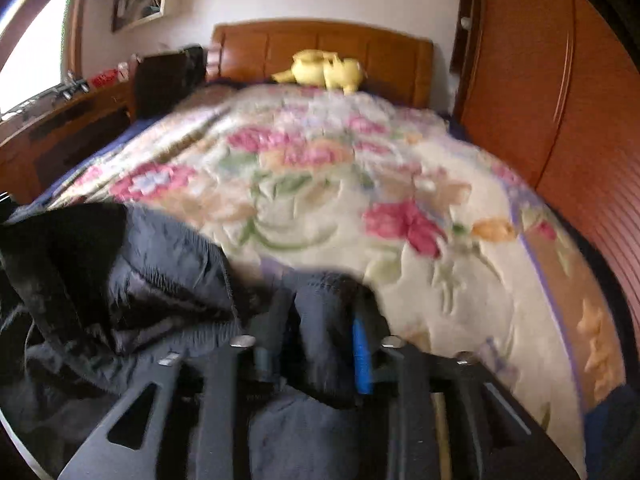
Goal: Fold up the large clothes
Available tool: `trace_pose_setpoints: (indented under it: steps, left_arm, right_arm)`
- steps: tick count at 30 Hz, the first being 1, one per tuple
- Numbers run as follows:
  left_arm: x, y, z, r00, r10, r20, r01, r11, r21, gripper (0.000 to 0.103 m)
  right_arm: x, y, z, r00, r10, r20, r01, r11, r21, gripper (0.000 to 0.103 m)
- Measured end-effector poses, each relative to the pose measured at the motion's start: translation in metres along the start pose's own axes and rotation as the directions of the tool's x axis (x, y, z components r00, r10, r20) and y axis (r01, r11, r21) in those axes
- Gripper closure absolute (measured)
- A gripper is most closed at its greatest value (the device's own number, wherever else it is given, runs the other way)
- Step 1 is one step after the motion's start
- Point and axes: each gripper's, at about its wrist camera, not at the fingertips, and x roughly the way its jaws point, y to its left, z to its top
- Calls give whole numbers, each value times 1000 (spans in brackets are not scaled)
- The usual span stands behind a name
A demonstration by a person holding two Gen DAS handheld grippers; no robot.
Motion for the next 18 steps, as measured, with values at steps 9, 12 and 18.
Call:
trace_pose_setpoints:
  steps: [9,12,18]
  left_arm:
    - [-46,11,-77,986,-123,-113,124,992,-5,32]
    - [-67,7,-101,980,-148,-131,149,989,2,32]
    - [-96,-2,-127,976,-173,-132,177,984,18,32]
  right_arm:
    - [-76,-6,-62,999,28,32,-27,998,-51,25]
    - [-88,-10,-87,998,51,21,-50,998,-30,24]
    - [-99,-15,-109,998,58,-22,-59,998,-18,23]
